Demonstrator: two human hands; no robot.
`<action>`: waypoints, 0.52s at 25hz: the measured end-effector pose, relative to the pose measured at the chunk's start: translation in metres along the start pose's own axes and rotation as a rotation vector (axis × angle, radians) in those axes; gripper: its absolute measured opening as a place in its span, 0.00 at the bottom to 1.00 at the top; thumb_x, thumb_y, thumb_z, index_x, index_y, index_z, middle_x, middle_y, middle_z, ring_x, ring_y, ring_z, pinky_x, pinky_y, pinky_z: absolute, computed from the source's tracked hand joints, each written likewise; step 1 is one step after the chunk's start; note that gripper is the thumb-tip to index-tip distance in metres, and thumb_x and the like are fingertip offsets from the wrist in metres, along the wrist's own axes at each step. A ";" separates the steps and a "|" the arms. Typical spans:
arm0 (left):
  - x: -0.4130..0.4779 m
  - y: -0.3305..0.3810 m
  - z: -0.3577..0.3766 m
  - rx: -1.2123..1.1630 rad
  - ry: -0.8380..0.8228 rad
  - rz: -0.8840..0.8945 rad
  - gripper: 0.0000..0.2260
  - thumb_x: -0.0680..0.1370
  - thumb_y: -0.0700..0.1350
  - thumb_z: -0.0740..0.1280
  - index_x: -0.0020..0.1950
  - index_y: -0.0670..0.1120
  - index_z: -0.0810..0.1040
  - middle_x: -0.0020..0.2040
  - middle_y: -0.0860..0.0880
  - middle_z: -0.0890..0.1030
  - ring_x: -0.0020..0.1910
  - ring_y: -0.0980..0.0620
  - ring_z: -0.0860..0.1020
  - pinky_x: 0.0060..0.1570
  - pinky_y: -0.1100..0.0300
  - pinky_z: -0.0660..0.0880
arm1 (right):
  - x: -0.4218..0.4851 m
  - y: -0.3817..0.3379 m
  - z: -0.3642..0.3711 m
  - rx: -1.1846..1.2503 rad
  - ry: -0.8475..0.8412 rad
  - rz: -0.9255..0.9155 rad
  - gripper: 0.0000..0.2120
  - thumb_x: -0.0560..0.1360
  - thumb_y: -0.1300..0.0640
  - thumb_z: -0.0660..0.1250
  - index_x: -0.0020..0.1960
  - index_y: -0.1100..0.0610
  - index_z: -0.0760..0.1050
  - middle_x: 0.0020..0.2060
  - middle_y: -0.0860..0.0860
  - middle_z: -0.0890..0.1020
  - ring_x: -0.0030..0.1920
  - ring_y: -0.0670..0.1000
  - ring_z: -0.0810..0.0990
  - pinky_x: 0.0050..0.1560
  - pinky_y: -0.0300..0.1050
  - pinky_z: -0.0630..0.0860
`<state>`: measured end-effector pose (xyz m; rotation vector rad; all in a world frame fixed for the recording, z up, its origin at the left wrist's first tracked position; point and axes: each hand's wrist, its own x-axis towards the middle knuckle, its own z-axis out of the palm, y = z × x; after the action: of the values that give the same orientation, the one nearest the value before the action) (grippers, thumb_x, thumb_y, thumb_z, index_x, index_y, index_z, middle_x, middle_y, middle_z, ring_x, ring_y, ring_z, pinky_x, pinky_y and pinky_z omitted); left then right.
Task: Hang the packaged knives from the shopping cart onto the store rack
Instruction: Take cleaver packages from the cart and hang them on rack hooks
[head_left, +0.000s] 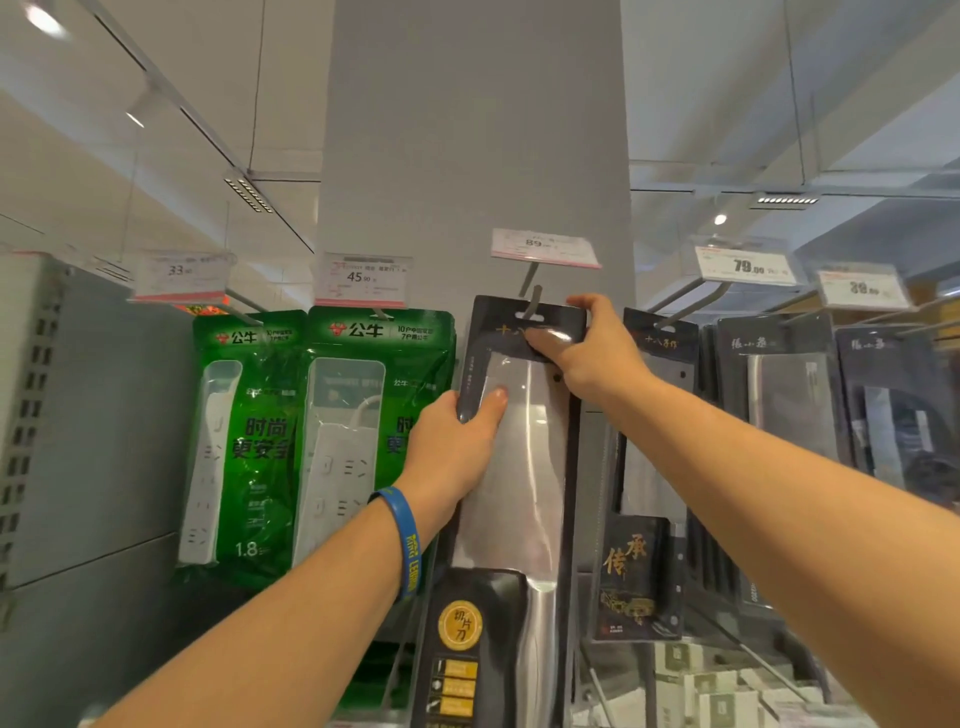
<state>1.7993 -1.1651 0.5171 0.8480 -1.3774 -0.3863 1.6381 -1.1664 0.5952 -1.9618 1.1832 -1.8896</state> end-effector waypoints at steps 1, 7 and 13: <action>0.003 -0.001 0.001 -0.004 -0.009 -0.011 0.10 0.77 0.60 0.68 0.46 0.54 0.78 0.45 0.54 0.83 0.46 0.53 0.82 0.47 0.57 0.78 | 0.003 0.000 0.001 -0.019 -0.005 0.005 0.30 0.77 0.47 0.74 0.74 0.47 0.64 0.56 0.47 0.77 0.43 0.41 0.77 0.31 0.31 0.72; 0.016 -0.016 0.011 0.016 -0.085 -0.074 0.26 0.78 0.64 0.64 0.69 0.50 0.73 0.58 0.56 0.78 0.53 0.54 0.76 0.54 0.58 0.73 | 0.012 0.008 0.009 -0.087 0.000 0.023 0.36 0.77 0.45 0.73 0.79 0.46 0.59 0.70 0.51 0.75 0.61 0.54 0.78 0.54 0.45 0.76; 0.029 -0.028 0.017 0.114 -0.093 -0.096 0.19 0.77 0.65 0.64 0.60 0.54 0.73 0.55 0.53 0.81 0.49 0.52 0.79 0.53 0.56 0.77 | 0.015 0.014 0.021 -0.110 0.033 0.039 0.37 0.79 0.47 0.71 0.81 0.47 0.56 0.74 0.53 0.72 0.70 0.59 0.74 0.66 0.54 0.75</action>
<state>1.7955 -1.2086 0.5171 1.0032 -1.4583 -0.4291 1.6492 -1.1937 0.5942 -1.9528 1.3520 -1.8828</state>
